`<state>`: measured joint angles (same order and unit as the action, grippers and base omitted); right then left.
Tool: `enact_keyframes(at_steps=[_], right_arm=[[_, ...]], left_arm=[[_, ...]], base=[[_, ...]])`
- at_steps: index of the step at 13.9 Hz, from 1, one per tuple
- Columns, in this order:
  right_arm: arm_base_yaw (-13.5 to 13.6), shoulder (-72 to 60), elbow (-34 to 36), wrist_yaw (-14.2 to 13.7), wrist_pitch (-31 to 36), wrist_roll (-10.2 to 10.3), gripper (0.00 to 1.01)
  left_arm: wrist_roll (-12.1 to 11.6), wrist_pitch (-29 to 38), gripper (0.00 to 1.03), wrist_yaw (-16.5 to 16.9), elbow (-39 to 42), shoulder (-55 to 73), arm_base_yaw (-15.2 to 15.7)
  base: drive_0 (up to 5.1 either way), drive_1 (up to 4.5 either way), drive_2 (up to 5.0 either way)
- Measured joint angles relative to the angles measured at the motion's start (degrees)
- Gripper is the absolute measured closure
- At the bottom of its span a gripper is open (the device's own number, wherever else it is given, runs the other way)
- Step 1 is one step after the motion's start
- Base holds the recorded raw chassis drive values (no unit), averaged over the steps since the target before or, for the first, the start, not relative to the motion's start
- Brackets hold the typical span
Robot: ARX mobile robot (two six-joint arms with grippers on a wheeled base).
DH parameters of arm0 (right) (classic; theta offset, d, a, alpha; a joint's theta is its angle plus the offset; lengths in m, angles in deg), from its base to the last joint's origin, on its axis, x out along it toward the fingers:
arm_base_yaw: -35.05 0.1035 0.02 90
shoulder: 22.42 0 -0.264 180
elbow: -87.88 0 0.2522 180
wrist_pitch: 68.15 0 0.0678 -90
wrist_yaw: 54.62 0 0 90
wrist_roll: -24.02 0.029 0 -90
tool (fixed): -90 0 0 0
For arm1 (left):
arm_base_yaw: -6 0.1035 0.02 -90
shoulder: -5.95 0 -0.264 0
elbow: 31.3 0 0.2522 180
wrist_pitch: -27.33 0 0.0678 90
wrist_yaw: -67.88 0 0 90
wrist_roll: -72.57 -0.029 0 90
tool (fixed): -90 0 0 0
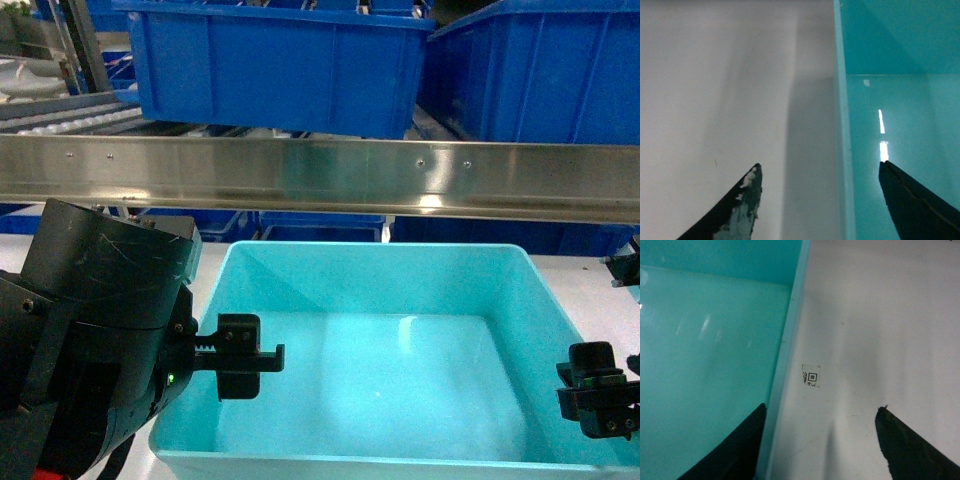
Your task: Organize blue bins on left shelf correctly
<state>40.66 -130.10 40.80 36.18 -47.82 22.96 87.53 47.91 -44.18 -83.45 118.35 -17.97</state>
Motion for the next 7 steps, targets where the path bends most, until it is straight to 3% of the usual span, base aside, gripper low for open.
enact_keyframes(at_steps=[1, 3, 5, 7], right_arm=[[0.00, 0.00, 0.00, 0.07, -0.02, 0.00, 0.44], [0.39, 0.00, 0.00, 2.03, -0.02, 1.18, 0.99], [0.55, 1.64, 3.23, 1.90, 3.10, 2.60, 0.99], [1.16, 9.49, 4.83, 1.79, 0.72, 3.02, 0.99]], left_arm=[[0.00, 0.00, 0.42, -0.02, 0.00, 0.00, 0.00], [1.01, 0.39, 1.01, 2.45, -0.04, 0.00, -1.11], [1.51, 0.07, 1.01, 2.67, 1.01, -1.99, -1.05], [0.96, -1.11, 1.01, 2.12, 2.34, -9.05, -1.46]], base=[[0.0, 0.00, 0.0], [0.0, 0.00, 0.0], [0.0, 0.00, 0.0], [0.0, 0.00, 0.0]])
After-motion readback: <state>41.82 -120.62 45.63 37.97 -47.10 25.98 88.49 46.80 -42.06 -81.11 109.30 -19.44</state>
